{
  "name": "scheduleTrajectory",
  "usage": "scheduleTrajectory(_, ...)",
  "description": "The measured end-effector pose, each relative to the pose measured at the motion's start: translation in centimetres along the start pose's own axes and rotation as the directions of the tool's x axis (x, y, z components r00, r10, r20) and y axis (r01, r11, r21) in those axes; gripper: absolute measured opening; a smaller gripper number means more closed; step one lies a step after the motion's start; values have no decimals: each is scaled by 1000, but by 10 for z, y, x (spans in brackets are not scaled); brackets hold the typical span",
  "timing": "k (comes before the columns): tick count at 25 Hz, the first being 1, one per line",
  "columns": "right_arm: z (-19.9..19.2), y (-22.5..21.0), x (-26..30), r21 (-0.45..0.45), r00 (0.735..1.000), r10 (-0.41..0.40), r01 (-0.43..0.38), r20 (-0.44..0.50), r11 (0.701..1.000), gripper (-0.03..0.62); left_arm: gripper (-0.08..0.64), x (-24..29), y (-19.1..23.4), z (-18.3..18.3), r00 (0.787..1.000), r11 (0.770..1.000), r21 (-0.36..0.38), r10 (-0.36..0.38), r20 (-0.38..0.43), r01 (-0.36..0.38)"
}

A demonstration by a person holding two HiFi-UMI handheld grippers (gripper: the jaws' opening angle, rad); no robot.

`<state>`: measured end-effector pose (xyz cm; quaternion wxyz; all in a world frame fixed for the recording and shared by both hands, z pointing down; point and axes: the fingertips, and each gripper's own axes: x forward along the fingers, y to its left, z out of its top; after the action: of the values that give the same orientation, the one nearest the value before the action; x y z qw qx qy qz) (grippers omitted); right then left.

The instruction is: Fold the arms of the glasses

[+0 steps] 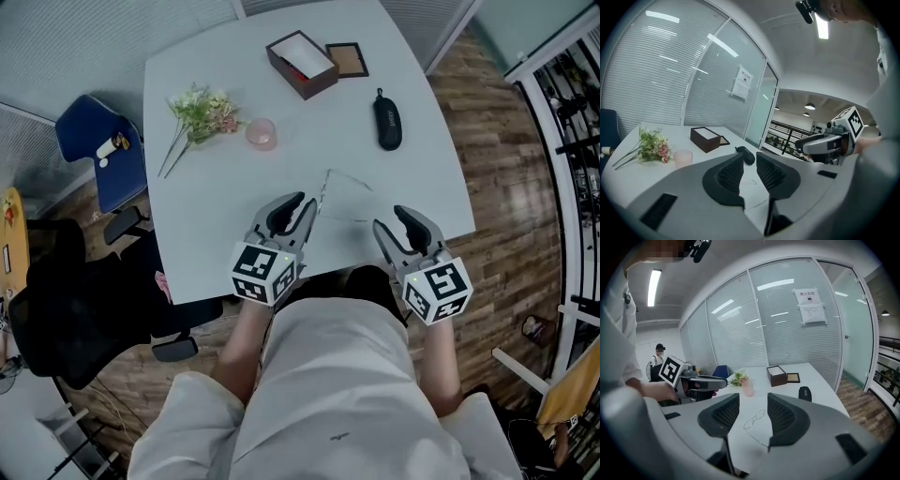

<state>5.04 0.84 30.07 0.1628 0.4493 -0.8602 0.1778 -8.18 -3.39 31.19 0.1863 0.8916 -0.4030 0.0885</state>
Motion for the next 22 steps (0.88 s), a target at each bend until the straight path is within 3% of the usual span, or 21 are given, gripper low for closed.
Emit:
scheduleTrajectory(3,-5,3,8,-14,1000,19,-20,-20,1000,173,83,1,4,-1,1000,1000,-18,8,9,-8)
scheduleTrajectory(11,-40,4,28,-39,985,96,-103,-145,994,175,84,17,2,-28,998,998,-63,1,-64,-5)
scheduleTrajectory(22,-74,-1,62,-88,929,239,-273,-281,958,173,84,37,21,-62,985,980,-158,97,-144,-120)
